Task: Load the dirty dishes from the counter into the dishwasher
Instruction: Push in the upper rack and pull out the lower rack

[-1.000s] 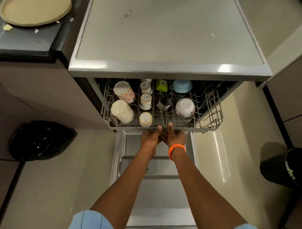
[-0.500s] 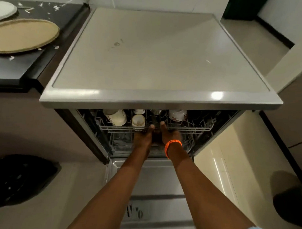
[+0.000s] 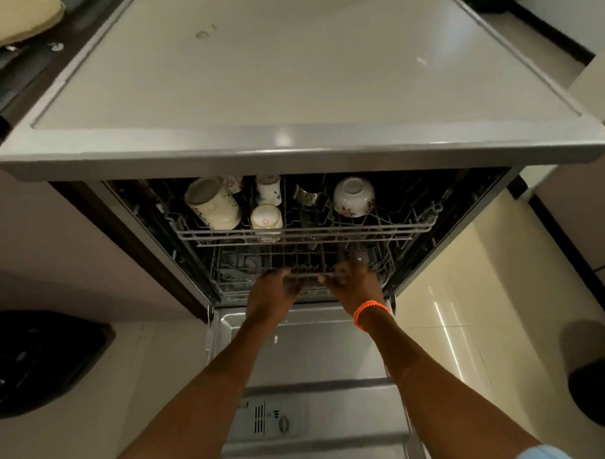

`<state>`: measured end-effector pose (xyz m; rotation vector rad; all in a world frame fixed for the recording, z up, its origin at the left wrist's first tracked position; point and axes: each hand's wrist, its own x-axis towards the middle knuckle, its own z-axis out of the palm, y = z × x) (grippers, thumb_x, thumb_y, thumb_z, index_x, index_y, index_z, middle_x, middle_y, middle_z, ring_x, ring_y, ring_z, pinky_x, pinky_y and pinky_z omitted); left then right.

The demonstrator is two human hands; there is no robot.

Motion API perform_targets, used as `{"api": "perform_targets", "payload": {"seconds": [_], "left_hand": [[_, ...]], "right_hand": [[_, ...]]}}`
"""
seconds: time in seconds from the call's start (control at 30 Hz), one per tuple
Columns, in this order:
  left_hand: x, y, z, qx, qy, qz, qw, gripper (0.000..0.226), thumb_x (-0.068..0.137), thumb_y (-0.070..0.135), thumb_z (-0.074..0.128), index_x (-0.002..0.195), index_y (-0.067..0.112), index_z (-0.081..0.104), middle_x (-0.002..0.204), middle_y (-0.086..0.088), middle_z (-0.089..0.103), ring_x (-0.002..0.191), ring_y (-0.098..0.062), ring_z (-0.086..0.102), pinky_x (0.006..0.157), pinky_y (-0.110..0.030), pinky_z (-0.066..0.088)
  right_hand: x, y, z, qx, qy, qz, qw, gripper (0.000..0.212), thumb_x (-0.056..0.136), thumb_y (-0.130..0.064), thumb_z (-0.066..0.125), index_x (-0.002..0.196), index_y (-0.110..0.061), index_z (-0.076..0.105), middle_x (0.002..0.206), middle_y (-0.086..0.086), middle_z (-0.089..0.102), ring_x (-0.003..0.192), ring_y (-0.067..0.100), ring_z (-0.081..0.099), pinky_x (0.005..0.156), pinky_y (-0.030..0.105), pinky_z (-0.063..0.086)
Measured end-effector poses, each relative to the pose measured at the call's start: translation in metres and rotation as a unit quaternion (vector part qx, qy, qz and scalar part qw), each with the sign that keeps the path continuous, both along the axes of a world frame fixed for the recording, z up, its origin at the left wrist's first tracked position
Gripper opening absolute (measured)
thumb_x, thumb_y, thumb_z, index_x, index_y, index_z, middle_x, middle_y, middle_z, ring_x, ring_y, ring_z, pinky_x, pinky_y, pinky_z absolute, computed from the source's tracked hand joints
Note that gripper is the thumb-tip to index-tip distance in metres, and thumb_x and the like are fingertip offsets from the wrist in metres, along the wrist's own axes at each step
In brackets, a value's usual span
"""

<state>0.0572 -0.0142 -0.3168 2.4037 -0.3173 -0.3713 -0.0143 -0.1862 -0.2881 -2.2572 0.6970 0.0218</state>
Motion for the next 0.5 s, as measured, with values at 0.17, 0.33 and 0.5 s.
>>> {"api": "perform_targets", "payload": {"seconds": [0.17,0.33,0.5], "left_hand": [[0.016,-0.003,-0.048,0.184,-0.077,-0.135,0.970,0.092,0.083,0.039,0.079,0.158,0.022,0.028,0.160,-0.004,0.036,0.146,-0.025,0.034,0.118,-0.040,0.036],[0.030,-0.026,-0.086,0.222,-0.088,-0.197,0.951,0.106,0.076,0.047,0.083,0.159,0.022,0.022,0.162,-0.004,0.031,0.148,-0.027,0.030,0.121,-0.041,0.028],[0.010,-0.023,-0.098,0.209,-0.110,-0.163,0.958,0.090,0.075,0.041,0.084,0.149,0.023,0.036,0.150,-0.003,0.045,0.140,-0.027,0.037,0.111,-0.041,0.039]], "right_hand": [[0.015,-0.002,-0.054,-0.136,0.131,0.160,0.969,0.087,0.088,-0.046,0.069,0.158,-0.026,0.021,0.165,0.003,0.021,0.149,0.030,0.025,0.119,0.043,0.031],[0.051,0.012,-0.102,-0.180,0.157,0.219,0.946,0.100,0.087,-0.044,0.071,0.160,-0.022,0.006,0.167,0.005,0.007,0.153,0.033,0.007,0.125,0.042,0.016],[0.029,0.026,-0.114,-0.201,0.113,0.189,0.955,0.088,0.087,-0.036,0.072,0.156,-0.018,0.020,0.162,0.010,0.023,0.149,0.034,0.019,0.124,0.040,0.018]]}}
